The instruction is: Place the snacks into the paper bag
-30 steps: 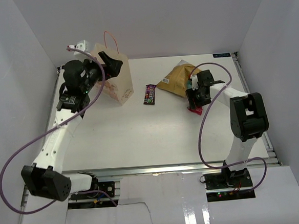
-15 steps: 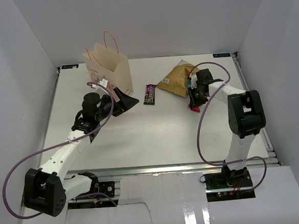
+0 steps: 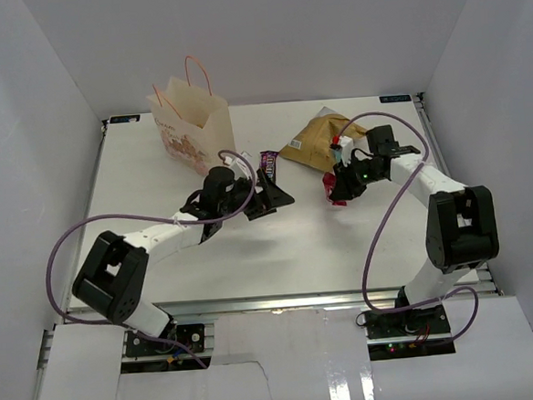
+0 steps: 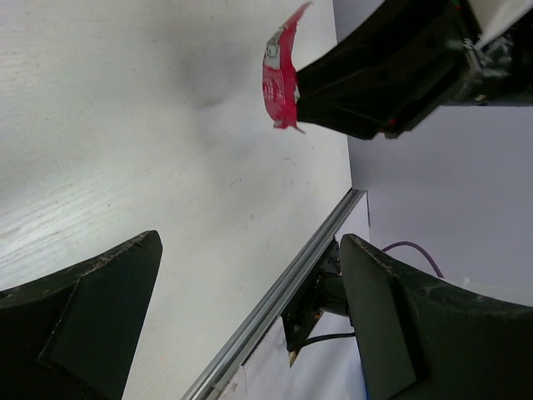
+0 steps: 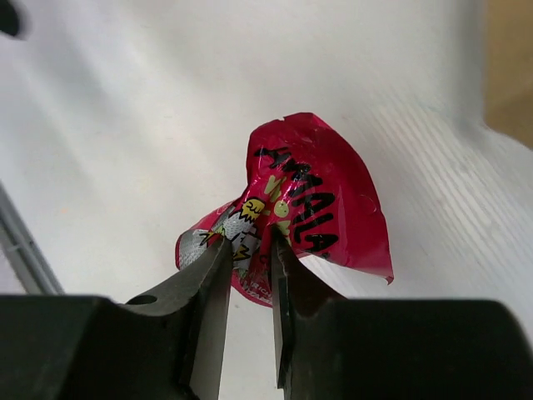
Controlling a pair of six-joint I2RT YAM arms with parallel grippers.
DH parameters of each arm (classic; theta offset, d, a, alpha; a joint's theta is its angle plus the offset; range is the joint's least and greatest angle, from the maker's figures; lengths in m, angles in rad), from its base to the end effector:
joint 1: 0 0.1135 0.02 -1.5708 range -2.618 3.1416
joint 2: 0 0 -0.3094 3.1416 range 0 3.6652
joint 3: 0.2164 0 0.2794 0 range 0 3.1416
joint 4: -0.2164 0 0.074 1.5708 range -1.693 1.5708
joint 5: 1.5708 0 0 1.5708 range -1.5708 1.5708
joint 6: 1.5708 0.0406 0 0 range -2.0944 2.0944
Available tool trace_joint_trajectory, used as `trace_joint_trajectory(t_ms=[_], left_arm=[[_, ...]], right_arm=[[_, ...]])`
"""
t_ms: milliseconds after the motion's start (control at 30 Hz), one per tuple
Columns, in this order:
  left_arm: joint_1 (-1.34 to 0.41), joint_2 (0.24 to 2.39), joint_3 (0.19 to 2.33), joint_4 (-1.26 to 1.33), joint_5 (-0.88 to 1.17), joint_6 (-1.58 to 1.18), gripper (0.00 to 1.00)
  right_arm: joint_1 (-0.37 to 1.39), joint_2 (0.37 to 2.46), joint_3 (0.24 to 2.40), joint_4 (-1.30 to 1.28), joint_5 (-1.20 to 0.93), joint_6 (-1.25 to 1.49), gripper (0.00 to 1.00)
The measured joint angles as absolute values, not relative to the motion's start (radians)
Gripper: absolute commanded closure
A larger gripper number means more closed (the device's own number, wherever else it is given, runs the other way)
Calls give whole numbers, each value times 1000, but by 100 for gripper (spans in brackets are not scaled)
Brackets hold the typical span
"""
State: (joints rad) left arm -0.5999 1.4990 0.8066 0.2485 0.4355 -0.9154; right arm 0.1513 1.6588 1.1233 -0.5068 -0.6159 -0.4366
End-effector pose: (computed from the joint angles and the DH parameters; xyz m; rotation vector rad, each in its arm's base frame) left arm 0.2761 -0.2096 0.2465 -0.0427 2.2650 -1.3347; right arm 0.3588 0.0784 0.2415 -0.9141 2.2899 0.6789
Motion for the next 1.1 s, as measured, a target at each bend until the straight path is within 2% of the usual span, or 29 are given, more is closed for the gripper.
trace_joint_trajectory(t_ms=[133, 300, 333, 433, 467, 533, 667, 800, 867, 967, 1000, 1033, 1100], left_arm=[[-630, 1610, 875, 277, 455, -928, 2], [-664, 1716, 964, 301, 479, -930, 2], [-669, 1729, 975, 302, 481, -930, 5], [-678, 1752, 990, 310, 485, -933, 18], [-680, 1755, 991, 314, 488, -934, 30], [-682, 1764, 994, 317, 491, -936, 44], [-683, 1792, 999, 327, 506, -939, 62], [-683, 1797, 1008, 328, 514, -936, 71], [-683, 1798, 1013, 319, 515, -928, 79], [-683, 1798, 1022, 307, 517, -906, 97], [-683, 1798, 1025, 305, 518, -902, 100], [-683, 1798, 1028, 302, 518, -892, 100], [-683, 1796, 1030, 295, 514, -872, 100]], right_arm=[[189, 1630, 1122, -552, -751, -546, 92], [255, 1615, 1097, -582, -820, -614, 92], [267, 1611, 1094, -585, -826, -618, 92], [286, 1599, 1090, -587, -843, -625, 92], [287, 1595, 1090, -587, -846, -626, 92], [289, 1589, 1090, -586, -849, -628, 92], [296, 1581, 1090, -588, -846, -628, 92], [306, 1579, 1090, -591, -837, -628, 92], [309, 1573, 1090, -590, -833, -628, 91], [310, 1560, 1090, -590, -828, -628, 76], [310, 1558, 1090, -590, -825, -628, 72], [310, 1556, 1090, -590, -825, -627, 64], [310, 1554, 1090, -591, -826, -625, 54]])
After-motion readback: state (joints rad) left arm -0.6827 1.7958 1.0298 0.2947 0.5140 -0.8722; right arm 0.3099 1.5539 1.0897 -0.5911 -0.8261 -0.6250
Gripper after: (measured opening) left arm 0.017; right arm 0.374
